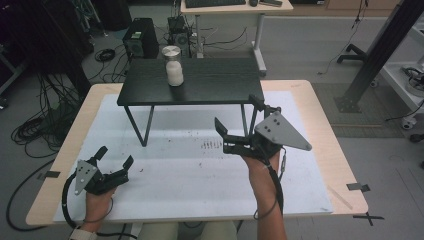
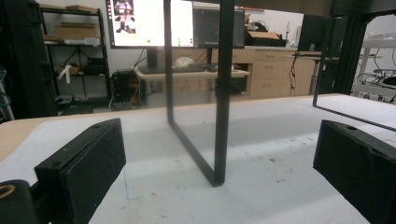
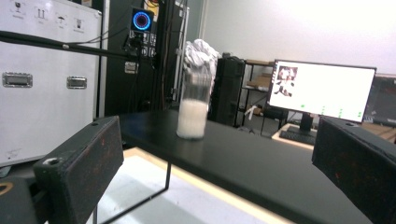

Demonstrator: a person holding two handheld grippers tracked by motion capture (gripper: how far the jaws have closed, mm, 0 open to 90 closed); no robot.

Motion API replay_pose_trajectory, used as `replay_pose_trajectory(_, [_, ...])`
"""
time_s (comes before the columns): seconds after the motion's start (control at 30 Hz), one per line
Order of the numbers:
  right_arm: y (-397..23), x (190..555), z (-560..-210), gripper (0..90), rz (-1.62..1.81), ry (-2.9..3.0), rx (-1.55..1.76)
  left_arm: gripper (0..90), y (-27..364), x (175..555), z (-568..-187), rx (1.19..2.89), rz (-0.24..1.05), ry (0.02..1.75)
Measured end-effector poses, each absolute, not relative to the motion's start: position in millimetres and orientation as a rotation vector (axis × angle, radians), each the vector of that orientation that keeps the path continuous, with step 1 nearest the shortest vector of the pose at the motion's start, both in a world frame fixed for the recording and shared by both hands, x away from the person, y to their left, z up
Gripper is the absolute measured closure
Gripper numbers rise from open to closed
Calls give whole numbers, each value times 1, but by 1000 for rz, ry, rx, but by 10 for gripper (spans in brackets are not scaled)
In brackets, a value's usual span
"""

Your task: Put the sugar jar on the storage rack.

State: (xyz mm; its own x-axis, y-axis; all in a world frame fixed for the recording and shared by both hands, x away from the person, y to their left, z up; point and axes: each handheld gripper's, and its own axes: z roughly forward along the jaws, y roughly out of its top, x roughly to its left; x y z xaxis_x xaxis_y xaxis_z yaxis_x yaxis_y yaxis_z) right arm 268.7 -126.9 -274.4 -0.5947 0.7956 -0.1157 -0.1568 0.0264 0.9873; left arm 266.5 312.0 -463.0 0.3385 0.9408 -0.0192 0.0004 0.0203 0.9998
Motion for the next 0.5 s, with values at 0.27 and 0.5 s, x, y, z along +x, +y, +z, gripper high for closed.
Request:
replay_pose_trajectory(0.27, [-143, 256, -310, 17, 1685, 1560, 724, 24, 312, 267, -463, 1333, 938, 959])
replay_pose_trajectory(0.5, [-159, 248, -338, 17, 1659, 1528, 769, 24, 312, 266, -463, 1334, 939, 959])
